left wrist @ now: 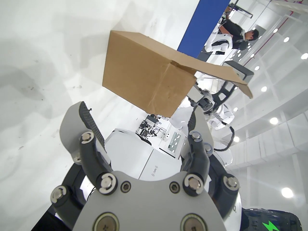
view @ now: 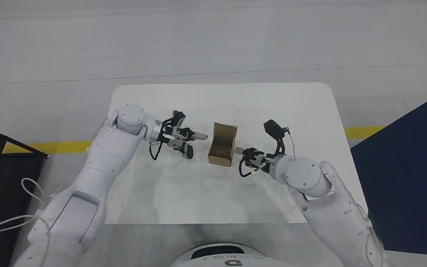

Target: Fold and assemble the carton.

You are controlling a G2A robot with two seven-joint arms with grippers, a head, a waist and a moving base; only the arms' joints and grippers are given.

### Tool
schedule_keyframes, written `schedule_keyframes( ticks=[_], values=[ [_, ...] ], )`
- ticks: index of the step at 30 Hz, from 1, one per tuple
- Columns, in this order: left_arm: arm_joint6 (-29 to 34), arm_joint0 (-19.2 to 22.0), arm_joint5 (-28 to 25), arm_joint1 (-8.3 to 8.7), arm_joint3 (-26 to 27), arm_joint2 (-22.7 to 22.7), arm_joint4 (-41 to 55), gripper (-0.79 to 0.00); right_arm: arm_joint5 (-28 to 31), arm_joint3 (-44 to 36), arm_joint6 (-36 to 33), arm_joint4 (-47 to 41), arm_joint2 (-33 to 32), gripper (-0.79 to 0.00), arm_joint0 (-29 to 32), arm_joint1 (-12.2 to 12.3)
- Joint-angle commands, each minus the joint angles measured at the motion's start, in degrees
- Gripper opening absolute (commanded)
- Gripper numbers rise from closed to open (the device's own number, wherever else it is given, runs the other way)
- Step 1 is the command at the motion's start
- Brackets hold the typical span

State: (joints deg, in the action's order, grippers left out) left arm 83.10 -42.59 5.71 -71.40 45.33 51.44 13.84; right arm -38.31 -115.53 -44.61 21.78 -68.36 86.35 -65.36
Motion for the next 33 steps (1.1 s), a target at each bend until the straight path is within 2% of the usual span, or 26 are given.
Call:
schedule_keyframes(
  ticks=[1,10,16,21,32,33],
  values=[
    [0.0,0.5,-0.1,-0.34,-0.1,-1.2,-1.0,-0.151,-0.4,0.4,-0.3,1.0,1.5,-0.296,-1.2,-0.1],
    [-0.6,2.0,-0.6,-1.37,-1.6,-3.8,-2.0,-0.062,-2.5,1.9,0.2,2.3,5.2,-0.342,-4.8,-0.6],
    [-0.7,2.8,-1.3,-1.87,-2.2,-4.5,-1.5,-0.018,-2.2,0.0,1.6,-1.5,1.8,-0.379,-3.6,-0.5],
    [-0.9,3.1,-1.6,-2.20,-2.4,-5.2,-1.5,0.000,-3.3,1.3,3.3,-0.1,0.3,-0.403,-2.6,-0.2],
    [-1.6,4.0,-1.3,-3.43,-2.9,-7.8,-2.5,-0.151,-2.1,5.7,0.5,2.8,8.2,-0.409,-7.2,-0.8],
    [-1.7,4.1,-1.3,-3.54,-3.1,-8.0,-2.7,-0.215,-2.2,6.0,0.4,3.0,8.5,-0.409,-7.5,-0.8]
  ],
)
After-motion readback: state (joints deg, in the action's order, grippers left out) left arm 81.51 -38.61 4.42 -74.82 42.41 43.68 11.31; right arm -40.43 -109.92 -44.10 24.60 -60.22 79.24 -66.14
